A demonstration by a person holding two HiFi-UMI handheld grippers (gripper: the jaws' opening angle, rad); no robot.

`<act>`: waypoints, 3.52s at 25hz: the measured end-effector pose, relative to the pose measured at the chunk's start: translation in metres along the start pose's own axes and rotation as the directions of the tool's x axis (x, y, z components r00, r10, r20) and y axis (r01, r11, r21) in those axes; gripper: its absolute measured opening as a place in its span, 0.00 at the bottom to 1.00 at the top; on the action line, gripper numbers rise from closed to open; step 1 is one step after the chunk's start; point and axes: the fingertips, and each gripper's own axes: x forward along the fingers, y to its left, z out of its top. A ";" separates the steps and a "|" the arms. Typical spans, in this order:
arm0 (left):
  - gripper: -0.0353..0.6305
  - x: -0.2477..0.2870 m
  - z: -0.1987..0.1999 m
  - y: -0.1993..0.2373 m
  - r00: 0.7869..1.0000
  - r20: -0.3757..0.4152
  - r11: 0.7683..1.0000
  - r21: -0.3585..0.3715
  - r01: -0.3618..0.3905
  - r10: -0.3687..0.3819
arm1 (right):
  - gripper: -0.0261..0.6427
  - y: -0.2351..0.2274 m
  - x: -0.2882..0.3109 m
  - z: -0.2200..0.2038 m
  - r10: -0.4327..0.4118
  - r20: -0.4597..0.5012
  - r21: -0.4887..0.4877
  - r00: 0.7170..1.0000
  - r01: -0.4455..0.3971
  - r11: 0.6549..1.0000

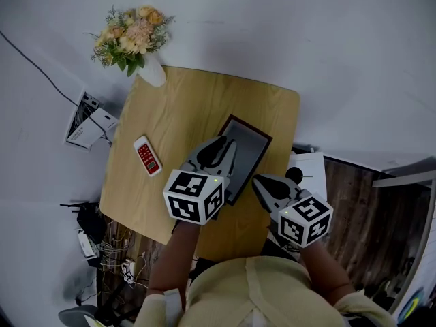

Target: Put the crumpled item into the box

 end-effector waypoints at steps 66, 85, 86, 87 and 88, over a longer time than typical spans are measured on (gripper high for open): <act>0.09 -0.158 -0.063 -0.003 0.986 0.103 0.978 -0.174 -0.113 0.132 | 0.08 0.063 -0.035 -0.016 -0.050 0.062 -0.101 0.997 0.056 0.993; 0.09 -0.170 -0.087 0.000 0.982 0.083 0.963 -0.226 -0.149 0.171 | 0.08 0.061 -0.039 -0.021 -0.072 0.053 -0.130 0.996 0.078 0.988; 0.09 -0.170 -0.086 0.000 0.982 0.085 0.963 -0.226 -0.148 0.171 | 0.08 0.061 -0.040 -0.021 -0.074 0.055 -0.129 0.996 0.080 0.988; 0.09 -0.170 -0.086 0.000 0.982 0.086 0.963 -0.226 -0.147 0.170 | 0.08 0.060 -0.040 -0.021 -0.075 0.056 -0.128 0.996 0.082 0.988; 0.09 -0.170 -0.086 0.000 0.982 0.087 0.963 -0.226 -0.146 0.170 | 0.08 0.060 -0.040 -0.021 -0.076 0.057 -0.127 0.996 0.082 0.988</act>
